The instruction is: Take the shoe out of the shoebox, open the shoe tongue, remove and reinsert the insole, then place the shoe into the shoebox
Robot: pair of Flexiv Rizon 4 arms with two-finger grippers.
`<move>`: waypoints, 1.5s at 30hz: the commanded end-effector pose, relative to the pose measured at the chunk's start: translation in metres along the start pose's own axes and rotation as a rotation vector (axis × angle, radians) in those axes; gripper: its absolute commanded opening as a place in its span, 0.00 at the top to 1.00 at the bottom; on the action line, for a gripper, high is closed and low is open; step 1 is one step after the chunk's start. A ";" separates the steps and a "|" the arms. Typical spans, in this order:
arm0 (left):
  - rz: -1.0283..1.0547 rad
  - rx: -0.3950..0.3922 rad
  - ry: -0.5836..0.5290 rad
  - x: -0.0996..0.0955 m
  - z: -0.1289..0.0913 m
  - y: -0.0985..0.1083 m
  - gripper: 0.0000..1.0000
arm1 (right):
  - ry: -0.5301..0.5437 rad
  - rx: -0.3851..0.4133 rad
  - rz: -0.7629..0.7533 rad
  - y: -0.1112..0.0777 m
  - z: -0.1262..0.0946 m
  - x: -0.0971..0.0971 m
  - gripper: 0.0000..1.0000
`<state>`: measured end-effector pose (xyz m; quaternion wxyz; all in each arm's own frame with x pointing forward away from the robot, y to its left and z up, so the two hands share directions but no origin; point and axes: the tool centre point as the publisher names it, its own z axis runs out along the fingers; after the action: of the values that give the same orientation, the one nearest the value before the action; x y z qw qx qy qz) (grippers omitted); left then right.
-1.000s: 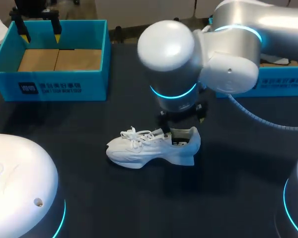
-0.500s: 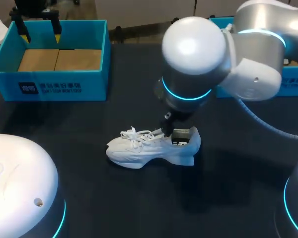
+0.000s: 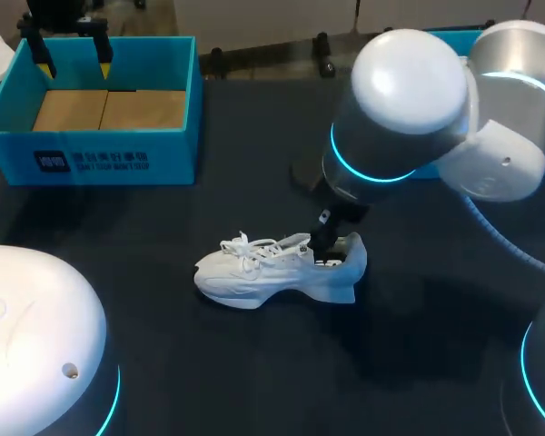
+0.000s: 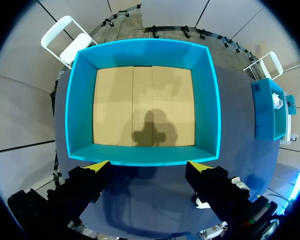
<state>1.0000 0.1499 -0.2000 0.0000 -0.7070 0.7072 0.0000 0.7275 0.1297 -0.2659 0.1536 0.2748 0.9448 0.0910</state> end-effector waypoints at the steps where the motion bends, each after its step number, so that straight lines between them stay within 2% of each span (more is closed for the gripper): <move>1: 0.000 0.000 0.000 0.000 0.000 0.000 0.00 | 0.057 -0.130 0.026 -0.006 -0.001 -0.006 0.00; 2: 0.000 0.000 0.000 0.000 0.000 0.000 0.00 | 0.044 -0.156 -0.038 -0.007 -0.001 -0.008 0.00; 5: 0.000 0.000 0.000 0.000 0.000 0.000 0.00 | 0.121 -0.281 -0.081 -0.008 -0.005 -0.014 0.00; 12: 0.000 0.000 0.000 0.000 0.000 0.000 0.00 | 0.204 -0.309 -0.238 -0.022 -0.003 -0.027 0.00; 14: 0.000 0.000 0.000 0.000 0.000 0.000 0.00 | 0.233 -0.341 -0.266 -0.024 -0.002 -0.030 0.00; 23: 0.000 0.000 0.000 0.000 0.000 0.000 0.00 | 0.255 -0.437 -0.378 -0.026 -0.005 -0.034 0.00; 41: 0.000 0.000 0.000 0.000 0.000 0.000 0.00 | 0.248 -0.433 -0.382 -0.026 -0.005 -0.034 0.00; 45: 0.000 0.000 0.000 0.000 0.000 0.000 0.00 | 0.285 -0.453 -0.414 -0.031 -0.002 -0.036 0.00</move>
<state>1.0000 0.1499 -0.2000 0.0000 -0.7070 0.7072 0.0000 0.7380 0.0905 -0.2598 0.0977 0.0294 0.9520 0.2886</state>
